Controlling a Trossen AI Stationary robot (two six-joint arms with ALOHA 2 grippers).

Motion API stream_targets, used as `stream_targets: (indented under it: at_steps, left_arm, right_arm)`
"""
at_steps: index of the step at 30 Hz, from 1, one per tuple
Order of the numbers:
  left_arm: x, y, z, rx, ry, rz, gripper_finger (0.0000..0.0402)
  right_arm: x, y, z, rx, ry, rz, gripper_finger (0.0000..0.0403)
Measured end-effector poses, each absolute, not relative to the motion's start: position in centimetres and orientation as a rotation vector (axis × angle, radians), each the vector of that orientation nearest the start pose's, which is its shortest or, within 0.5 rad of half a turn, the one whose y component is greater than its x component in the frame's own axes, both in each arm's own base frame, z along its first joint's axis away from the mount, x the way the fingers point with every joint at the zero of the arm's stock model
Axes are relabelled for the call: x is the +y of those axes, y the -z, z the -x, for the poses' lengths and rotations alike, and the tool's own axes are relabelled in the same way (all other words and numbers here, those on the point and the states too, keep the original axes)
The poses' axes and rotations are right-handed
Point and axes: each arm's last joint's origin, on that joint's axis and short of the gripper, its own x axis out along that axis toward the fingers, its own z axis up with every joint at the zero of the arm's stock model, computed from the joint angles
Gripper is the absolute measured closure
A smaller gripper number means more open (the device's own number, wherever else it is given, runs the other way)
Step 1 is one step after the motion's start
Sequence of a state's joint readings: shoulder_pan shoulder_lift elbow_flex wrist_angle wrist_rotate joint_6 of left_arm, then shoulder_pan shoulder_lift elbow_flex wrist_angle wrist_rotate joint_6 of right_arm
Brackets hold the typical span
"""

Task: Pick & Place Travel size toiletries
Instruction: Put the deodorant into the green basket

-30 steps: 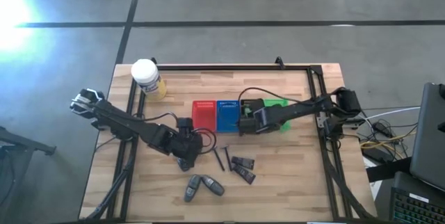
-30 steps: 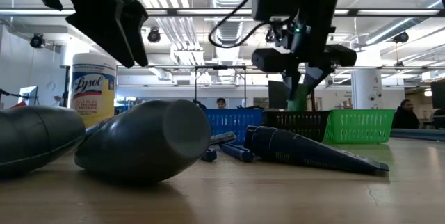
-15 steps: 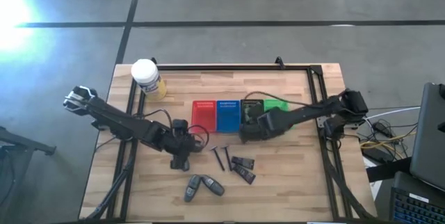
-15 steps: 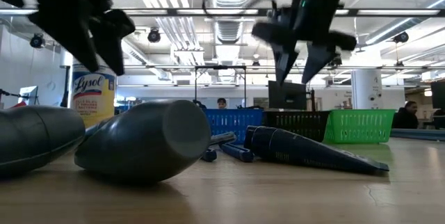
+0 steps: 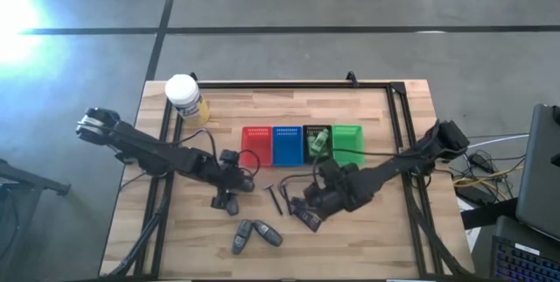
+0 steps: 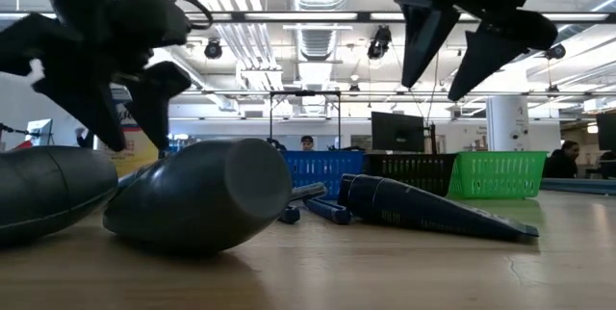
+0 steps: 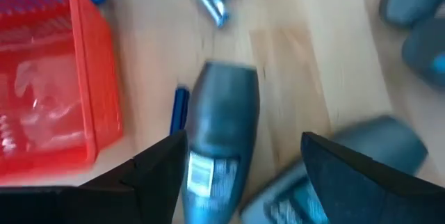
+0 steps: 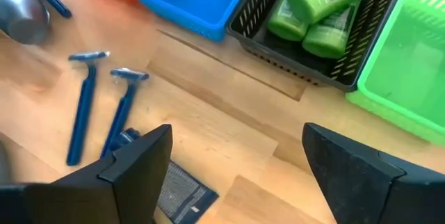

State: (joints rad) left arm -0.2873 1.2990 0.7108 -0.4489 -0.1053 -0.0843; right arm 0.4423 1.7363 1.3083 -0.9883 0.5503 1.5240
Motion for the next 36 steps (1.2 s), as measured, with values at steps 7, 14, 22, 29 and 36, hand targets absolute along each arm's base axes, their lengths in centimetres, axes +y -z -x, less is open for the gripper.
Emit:
stream_targets:
  at_steps: [7, 14, 22, 29, 36]
  left_arm:
    - [-6.2, -17.0, -23.4, 1.077, 0.120, -0.140, 0.0117]
    - [-6.6, -15.2, -24.4, 1.120, 0.129, -0.147, 0.0117]
    - [-6.7, -14.6, -24.4, 1.148, 0.138, -0.129, 0.0119]
    - [-6.6, -14.6, -24.0, 1.182, 0.153, -0.162, 0.0150]
    - [-6.5, -14.5, -23.7, 1.209, 0.185, -0.216, 0.0156]
  right_arm:
    - [12.8, -22.6, -30.0, 0.832, 0.924, -0.660, 0.0090]
    - [12.8, -22.6, -30.0, 0.832, 0.924, -0.660, 0.0101]
    - [12.8, -22.6, -30.0, 0.832, 0.923, -0.659, 0.0086]
    - [12.8, -22.6, -30.0, 0.834, 0.922, -0.656, 0.0072]
    - [12.7, -22.5, -30.0, 0.843, 0.914, -0.637, 0.0070]
